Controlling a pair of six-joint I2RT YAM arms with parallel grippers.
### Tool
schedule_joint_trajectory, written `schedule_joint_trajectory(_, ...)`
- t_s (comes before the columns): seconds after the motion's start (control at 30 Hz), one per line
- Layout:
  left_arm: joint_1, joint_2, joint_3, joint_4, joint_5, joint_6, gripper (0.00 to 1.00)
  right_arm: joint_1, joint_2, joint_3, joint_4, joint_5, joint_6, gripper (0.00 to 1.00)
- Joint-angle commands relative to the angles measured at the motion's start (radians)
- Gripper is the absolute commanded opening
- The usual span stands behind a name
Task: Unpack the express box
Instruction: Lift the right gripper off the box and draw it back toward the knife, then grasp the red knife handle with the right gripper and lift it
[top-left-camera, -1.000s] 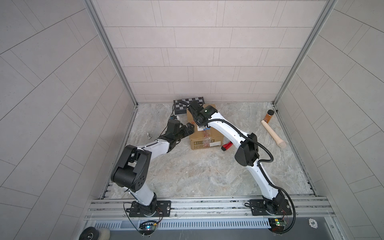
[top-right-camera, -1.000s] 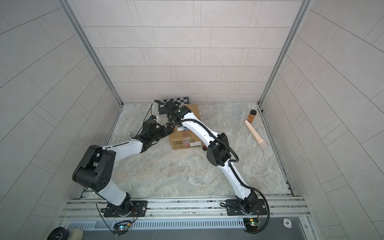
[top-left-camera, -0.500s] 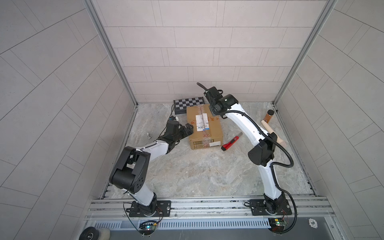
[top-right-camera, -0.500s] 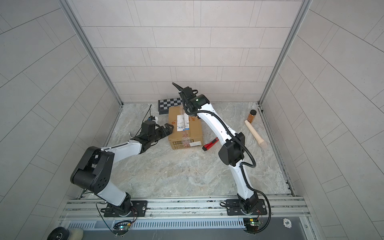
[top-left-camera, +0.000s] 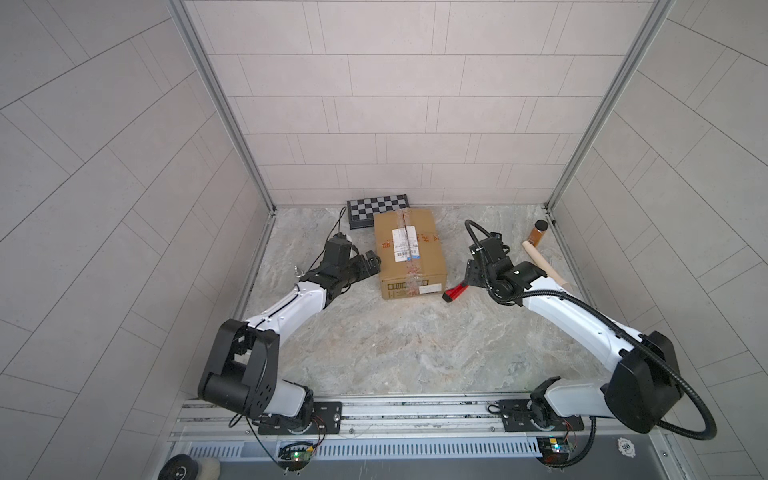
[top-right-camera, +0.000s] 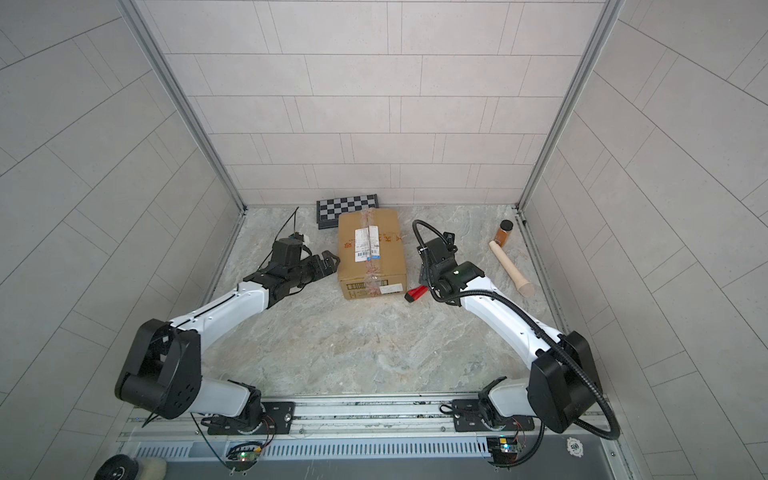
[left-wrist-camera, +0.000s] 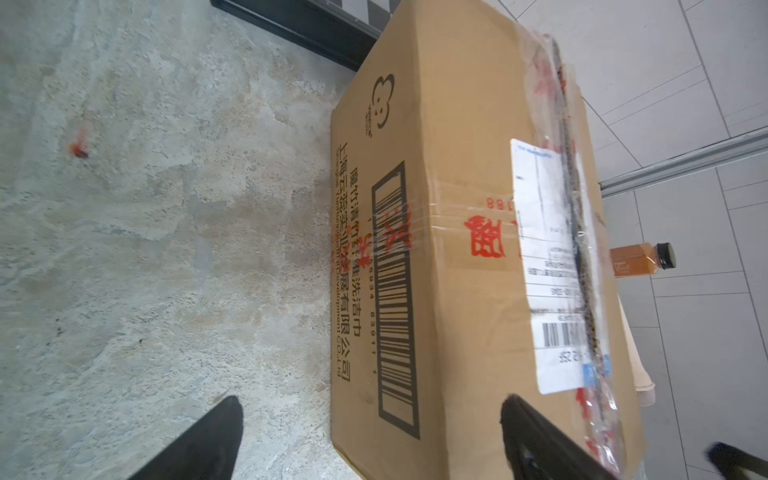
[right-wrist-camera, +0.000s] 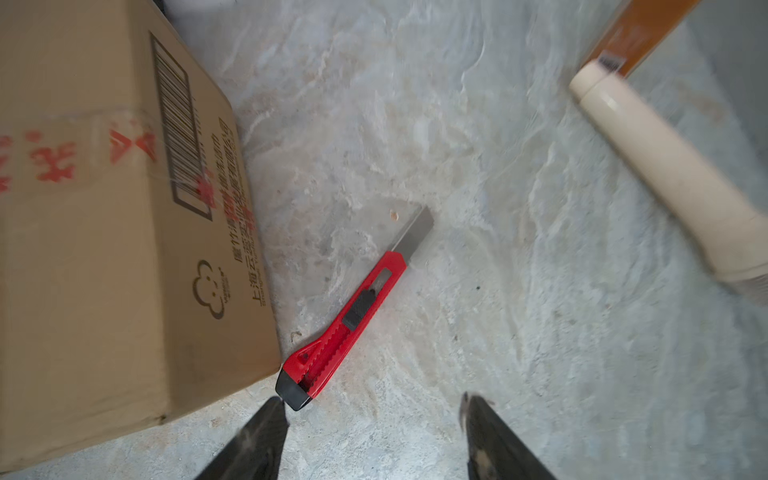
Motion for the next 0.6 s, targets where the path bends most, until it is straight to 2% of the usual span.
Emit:
schedule_joint_trajectory(0.0,0.003,-0.038,0.025,-0.038,0.016,0.016,1.00,-0.001,0.063,-0.031,0.136,-0.034,0.154,0.71)
schedule_joint_trajectory(0.2,0.008,-0.117,0.004,-0.081,-0.006,0.039,1.00,-0.004,0.225,0.027,0.094,-0.012,0.215,0.71)
schedule_joint_trajectory(0.57,0.024,-0.191,-0.022,-0.129,-0.018,0.050,1.00,-0.009,0.434,0.076,0.141,0.009,0.242,0.69)
